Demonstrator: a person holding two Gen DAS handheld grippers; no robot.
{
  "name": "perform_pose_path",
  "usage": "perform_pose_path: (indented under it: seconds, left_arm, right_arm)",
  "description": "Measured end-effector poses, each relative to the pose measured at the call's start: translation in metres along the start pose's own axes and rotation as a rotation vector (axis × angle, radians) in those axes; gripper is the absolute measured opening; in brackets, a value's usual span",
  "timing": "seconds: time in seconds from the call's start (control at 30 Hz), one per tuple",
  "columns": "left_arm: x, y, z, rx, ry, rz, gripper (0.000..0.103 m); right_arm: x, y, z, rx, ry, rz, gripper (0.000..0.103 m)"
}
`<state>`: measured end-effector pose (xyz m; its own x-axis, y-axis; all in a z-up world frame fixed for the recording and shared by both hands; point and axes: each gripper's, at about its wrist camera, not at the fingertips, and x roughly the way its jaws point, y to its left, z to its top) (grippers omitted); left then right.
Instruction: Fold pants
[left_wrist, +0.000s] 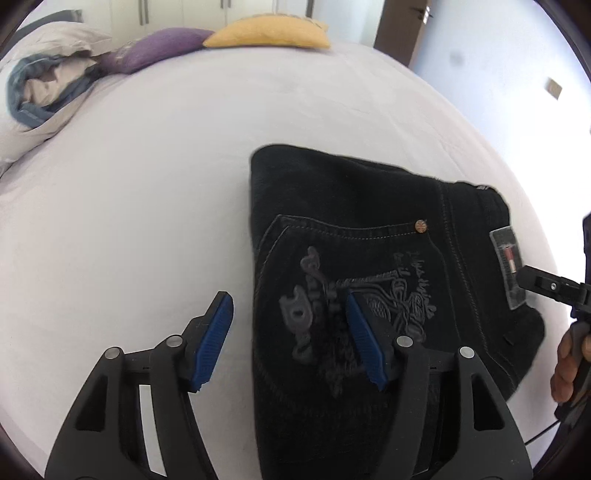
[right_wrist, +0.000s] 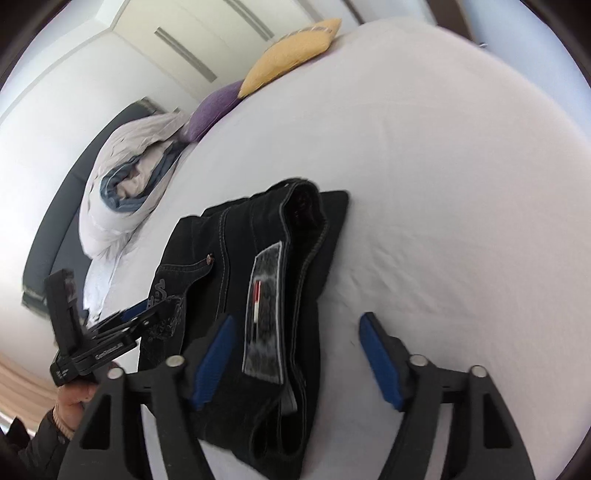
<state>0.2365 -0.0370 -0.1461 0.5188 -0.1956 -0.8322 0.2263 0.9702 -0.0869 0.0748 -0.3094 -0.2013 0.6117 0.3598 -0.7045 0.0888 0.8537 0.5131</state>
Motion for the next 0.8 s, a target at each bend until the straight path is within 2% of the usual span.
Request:
perform_pose_path:
  seconds: [0.07,0.2,0.27,0.37,0.4,0.5,0.57,0.7,0.8]
  left_arm:
    - [-0.032,-0.008,-0.015,-0.009,-0.070,0.033,0.072]
    - [-0.129,-0.028,-0.048,-0.051,-0.353,0.154,0.102]
    - [-0.178,-0.039,-0.065,-0.066,-0.509,0.238,0.103]
    - [-0.237,-0.058,-0.080,-0.056,-0.663,0.358,0.103]
    - [-0.260,-0.064,-0.087,-0.052,-0.718,0.384,0.103]
    - [-0.317,-0.076,-0.102,-0.067,-0.833,0.389,0.103]
    - [-0.349,-0.083,-0.107,-0.064,-0.857,0.380,0.103]
    - [-0.393,-0.095,-0.113,0.023,-0.818,0.317,0.103]
    - [-0.423,-0.104,-0.122,0.059,-0.831,0.304,0.103]
  right_arm:
    - [-0.031,0.010,-0.015,-0.015,-0.077,-0.053,0.082]
    - [-0.094,0.044,-0.042,-0.105,-0.236,-0.154,0.095]
    - [-0.123,0.066,-0.051,-0.143,-0.331,-0.201,0.103]
    - [-0.172,0.094,-0.071,-0.207,-0.483,-0.240,0.103]
    - [-0.189,0.103,-0.076,-0.231,-0.530,-0.243,0.103]
    - [-0.235,0.135,-0.079,-0.289,-0.673,-0.264,0.103]
    - [-0.266,0.151,-0.080,-0.327,-0.736,-0.284,0.103]
    - [-0.323,0.183,-0.089,-0.387,-0.850,-0.301,0.103]
    - [-0.358,0.204,-0.098,-0.420,-0.880,-0.303,0.103]
